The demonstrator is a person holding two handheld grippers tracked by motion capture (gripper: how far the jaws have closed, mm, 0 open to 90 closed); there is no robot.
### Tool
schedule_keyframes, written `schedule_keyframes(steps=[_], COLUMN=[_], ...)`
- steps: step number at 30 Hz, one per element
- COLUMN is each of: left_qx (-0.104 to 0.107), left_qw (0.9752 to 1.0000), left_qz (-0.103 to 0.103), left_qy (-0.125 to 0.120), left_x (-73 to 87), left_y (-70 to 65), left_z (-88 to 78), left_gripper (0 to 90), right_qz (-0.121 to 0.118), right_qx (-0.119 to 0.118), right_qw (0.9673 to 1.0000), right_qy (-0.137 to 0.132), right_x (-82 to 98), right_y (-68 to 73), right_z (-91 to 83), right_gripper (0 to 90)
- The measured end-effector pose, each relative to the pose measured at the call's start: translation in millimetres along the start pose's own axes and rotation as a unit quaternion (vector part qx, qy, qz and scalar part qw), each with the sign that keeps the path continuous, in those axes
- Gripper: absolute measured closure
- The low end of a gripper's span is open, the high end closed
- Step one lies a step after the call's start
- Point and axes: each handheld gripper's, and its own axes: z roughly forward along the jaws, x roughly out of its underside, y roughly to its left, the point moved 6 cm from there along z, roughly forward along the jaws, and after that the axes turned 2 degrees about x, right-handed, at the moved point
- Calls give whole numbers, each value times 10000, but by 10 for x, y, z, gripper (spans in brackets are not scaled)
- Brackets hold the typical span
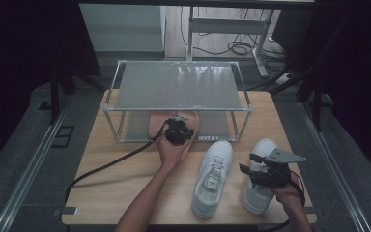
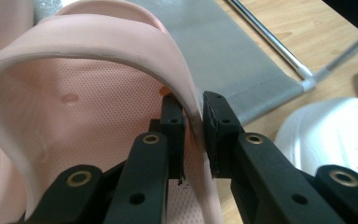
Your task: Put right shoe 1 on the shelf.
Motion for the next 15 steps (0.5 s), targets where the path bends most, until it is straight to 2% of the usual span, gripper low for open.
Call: schedule_keyframes(steps=[5, 7, 13, 15], left_qx=[-2, -39, 6, 67], left_qw=[10000, 9999, 9997, 9996], left_qz=[-32, 60, 221, 291], left_qy=[51, 95, 91, -11], left_x=[8, 25, 57, 62], left_y=[4, -3, -97, -114], left_z=[31, 2, -199, -298], left_gripper=[726, 696, 650, 651], right_qz=[-4, 5, -9, -23], right_qx=[-2, 9, 11, 11], right_qw=[10000, 10000, 10000, 10000], right_qy=[3, -9, 8, -6], right_x=[2, 0, -2, -5], right_y=[2, -3, 0, 6], right_z=[3, -1, -9, -7], right_gripper=[398, 398, 398, 398])
